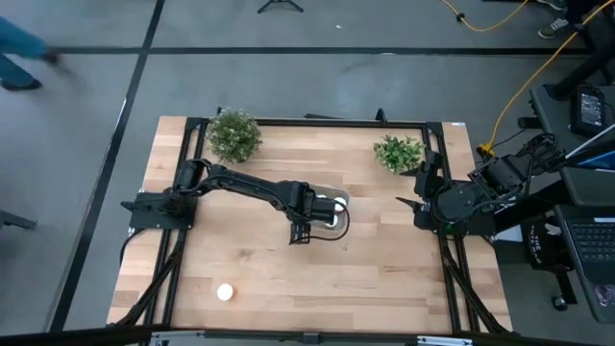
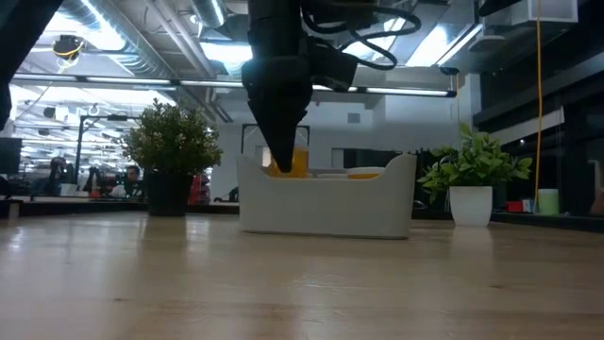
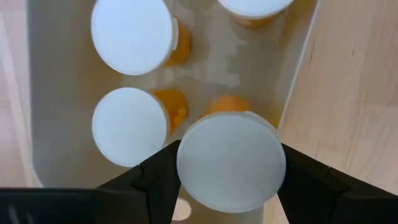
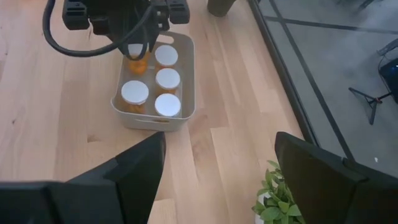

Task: Pick and place pill bottles into a basket
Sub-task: Put the orange pill bottle into the grey bin

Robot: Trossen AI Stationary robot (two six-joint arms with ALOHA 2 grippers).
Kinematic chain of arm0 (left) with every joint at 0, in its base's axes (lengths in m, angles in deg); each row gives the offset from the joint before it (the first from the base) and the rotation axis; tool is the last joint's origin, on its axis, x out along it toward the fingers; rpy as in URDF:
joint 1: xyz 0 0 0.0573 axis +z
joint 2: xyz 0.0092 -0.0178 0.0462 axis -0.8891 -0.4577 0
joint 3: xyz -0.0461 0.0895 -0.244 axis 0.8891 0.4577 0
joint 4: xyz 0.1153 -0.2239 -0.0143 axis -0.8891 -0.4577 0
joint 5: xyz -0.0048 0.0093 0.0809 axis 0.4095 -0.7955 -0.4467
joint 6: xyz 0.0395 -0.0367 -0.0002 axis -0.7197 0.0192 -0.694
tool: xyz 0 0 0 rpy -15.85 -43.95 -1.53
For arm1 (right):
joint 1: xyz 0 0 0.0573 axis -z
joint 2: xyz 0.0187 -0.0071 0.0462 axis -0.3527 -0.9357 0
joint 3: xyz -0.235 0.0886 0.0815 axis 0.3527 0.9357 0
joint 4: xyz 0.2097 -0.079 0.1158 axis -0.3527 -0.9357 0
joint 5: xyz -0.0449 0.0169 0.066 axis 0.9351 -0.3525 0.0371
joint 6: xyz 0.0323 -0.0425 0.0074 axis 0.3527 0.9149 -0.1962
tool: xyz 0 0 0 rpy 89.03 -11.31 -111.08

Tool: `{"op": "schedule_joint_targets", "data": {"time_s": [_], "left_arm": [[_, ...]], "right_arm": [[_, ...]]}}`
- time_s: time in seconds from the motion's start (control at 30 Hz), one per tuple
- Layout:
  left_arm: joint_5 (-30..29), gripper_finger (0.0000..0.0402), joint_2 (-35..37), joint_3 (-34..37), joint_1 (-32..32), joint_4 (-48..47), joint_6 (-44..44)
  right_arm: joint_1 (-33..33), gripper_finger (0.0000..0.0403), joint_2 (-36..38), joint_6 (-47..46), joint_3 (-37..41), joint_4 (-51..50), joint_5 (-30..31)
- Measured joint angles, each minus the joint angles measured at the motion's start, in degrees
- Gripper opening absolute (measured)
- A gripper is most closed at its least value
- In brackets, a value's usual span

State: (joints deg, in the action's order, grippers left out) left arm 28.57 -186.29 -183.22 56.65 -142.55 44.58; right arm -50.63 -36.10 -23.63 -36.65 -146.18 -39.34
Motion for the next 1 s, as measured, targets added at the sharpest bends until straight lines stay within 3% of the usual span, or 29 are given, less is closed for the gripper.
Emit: {"op": "schedule_joint_targets", "data": {"time_s": [0.6,0.9,1.0], "left_arm": [[-0.01,0.0280,2.11,-0.19,0.17,-1.01,3.32],[-3.25,0.0299,11.66,-2.08,-2.09,-2.45,12.17],[-6.82,0.0299,16.37,-2.60,-3.83,-2.22,18.37]], "right_arm": [[-0.02,0.0304,0.02,0.22,-0.02,-0.66,0.00],[0.00,0.0304,0.68,2.20,0.02,1.13,-0.72],[0.02,0.0304,-0.03,7.80,0.05,7.11,-4.98]]}}
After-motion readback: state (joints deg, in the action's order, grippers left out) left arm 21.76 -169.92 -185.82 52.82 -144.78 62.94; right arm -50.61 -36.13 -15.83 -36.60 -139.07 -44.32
